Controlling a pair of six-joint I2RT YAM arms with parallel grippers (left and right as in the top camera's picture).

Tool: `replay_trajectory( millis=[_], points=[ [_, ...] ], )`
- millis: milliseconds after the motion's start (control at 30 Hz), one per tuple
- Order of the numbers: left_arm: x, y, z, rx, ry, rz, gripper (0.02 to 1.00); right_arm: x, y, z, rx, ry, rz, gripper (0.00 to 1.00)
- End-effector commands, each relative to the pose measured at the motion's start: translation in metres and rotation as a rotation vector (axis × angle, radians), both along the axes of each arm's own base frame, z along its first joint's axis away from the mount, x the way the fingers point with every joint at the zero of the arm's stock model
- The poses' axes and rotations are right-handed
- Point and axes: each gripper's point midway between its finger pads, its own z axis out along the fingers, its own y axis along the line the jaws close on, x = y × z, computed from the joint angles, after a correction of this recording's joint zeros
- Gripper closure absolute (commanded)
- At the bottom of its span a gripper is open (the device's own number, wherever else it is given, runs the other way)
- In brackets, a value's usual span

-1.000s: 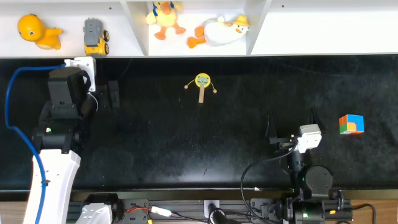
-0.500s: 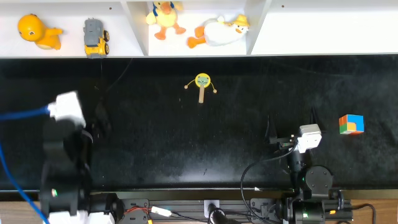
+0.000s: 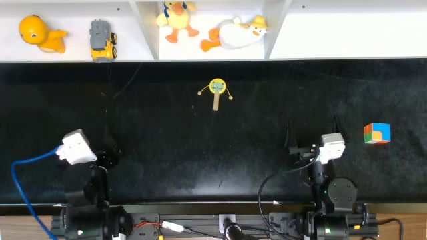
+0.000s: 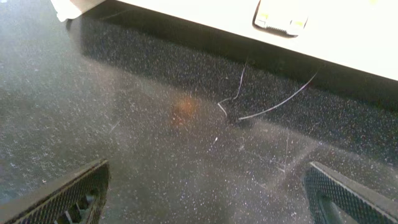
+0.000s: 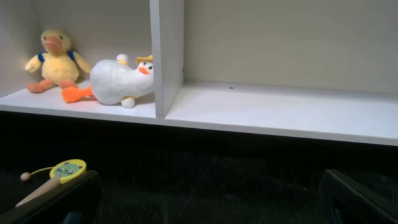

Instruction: Store Toys

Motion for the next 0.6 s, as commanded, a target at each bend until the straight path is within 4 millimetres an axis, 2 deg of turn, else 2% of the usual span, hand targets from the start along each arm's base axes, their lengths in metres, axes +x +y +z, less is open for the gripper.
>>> replay_trajectory(
  millis=[33,167,267,600],
  points=[
    [0.003,-0.001,-0.007,-0.028,-0.063,0.002,0.02,0.0,-0.002,-0.003,0.004,0.0,-0.013,0.005],
    [0.005,-0.005,-0.01,-0.032,-0.089,-0.021,0.02,0.0,-0.002,-0.003,0.004,0.0,-0.013,0.005],
    [0.007,-0.006,-0.006,-0.027,-0.112,-0.027,0.02,0.0,-0.002,-0.003,0.004,0.0,-0.013,0.007],
    [0.009,-0.012,0.021,-0.011,-0.254,-0.057,0.02,0.0,-0.002,-0.003,0.004,0.0,-0.013,0.005]
  ],
)
